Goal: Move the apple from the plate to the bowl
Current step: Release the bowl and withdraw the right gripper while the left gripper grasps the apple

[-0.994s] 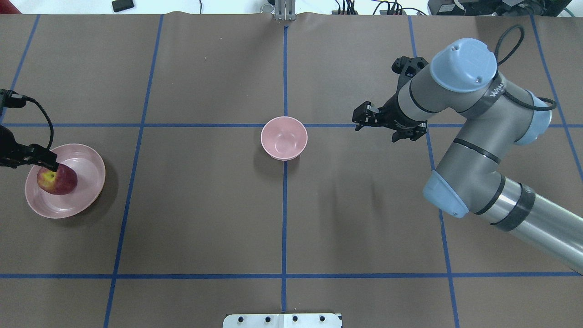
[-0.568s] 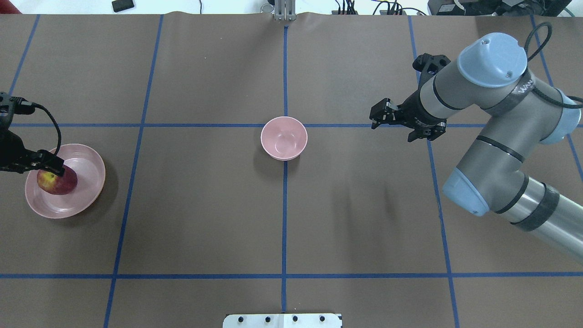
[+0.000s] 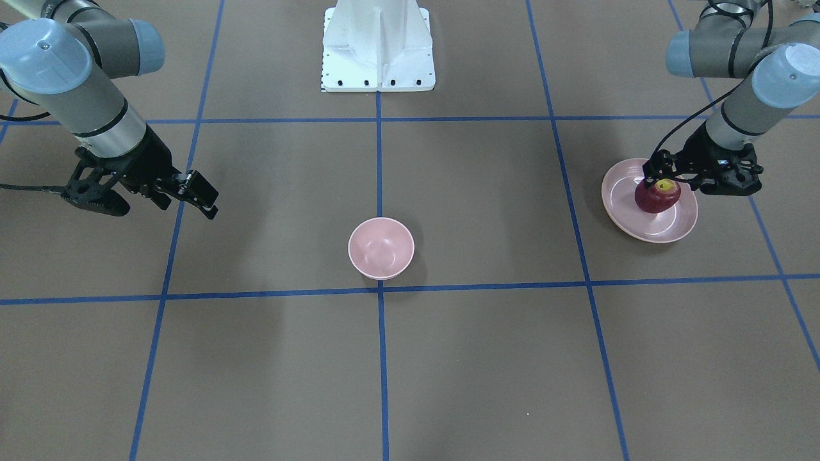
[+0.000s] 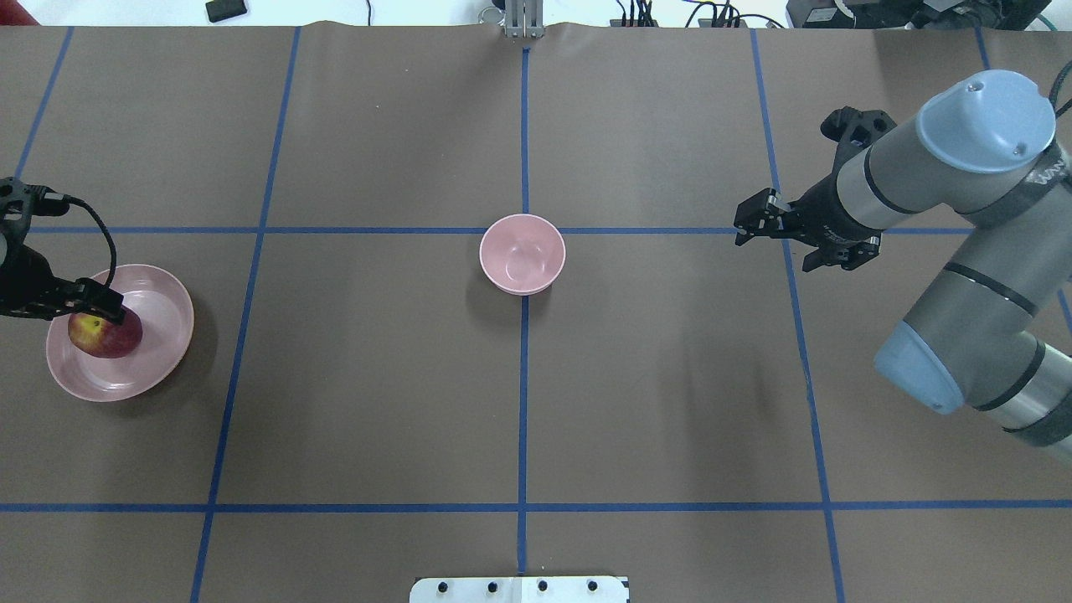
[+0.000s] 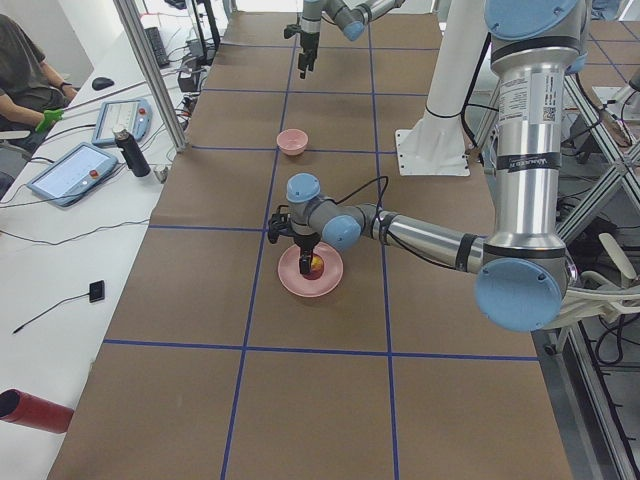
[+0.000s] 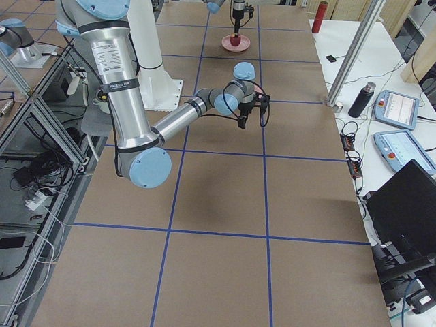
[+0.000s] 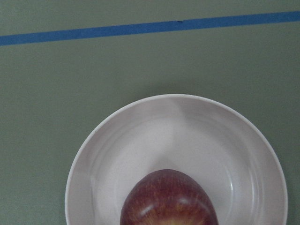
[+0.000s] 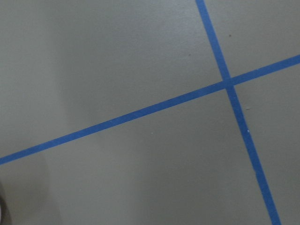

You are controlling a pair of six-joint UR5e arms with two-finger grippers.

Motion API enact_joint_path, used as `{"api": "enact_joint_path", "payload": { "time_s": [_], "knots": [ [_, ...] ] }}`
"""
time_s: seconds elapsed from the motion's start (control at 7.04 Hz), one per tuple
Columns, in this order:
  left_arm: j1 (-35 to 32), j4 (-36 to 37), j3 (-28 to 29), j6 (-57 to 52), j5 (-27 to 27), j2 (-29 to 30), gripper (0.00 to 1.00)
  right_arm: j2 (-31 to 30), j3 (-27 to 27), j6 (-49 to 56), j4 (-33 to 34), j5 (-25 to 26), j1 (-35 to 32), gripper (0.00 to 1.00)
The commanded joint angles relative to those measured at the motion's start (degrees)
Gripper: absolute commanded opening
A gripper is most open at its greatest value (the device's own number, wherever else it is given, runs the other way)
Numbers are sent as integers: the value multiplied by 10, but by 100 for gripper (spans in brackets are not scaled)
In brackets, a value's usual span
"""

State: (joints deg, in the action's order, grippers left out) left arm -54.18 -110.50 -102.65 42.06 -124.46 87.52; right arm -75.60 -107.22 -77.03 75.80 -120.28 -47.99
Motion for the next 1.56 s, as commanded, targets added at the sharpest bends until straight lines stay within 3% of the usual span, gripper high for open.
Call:
{"api": "enact_joint_path", "payload": {
  "time_s": [0.0, 0.57, 0.71, 0.99, 1.14, 1.42],
  "knots": [
    [14, -7, 9, 6, 19, 0, 98, -37, -20, 6, 1, 0, -10, 100],
    [34, -8, 16, 21, 29, 0, 98, -89, -40, 73, -3, -17, -38, 100],
    [36, -16, 17, 19, 29, 0, 88, -89, -40, 73, -3, -18, -38, 100],
    [36, -20, 20, 20, 29, 0, 20, -90, -39, 73, -2, -22, -42, 100],
    [35, -19, 16, 17, 26, 2, 0, -89, -36, 74, 3, -32, -57, 100],
    [34, 23, -54, 26, -9, 9, 0, -109, -29, 87, 0, -90, -105, 100]
  ]
}}
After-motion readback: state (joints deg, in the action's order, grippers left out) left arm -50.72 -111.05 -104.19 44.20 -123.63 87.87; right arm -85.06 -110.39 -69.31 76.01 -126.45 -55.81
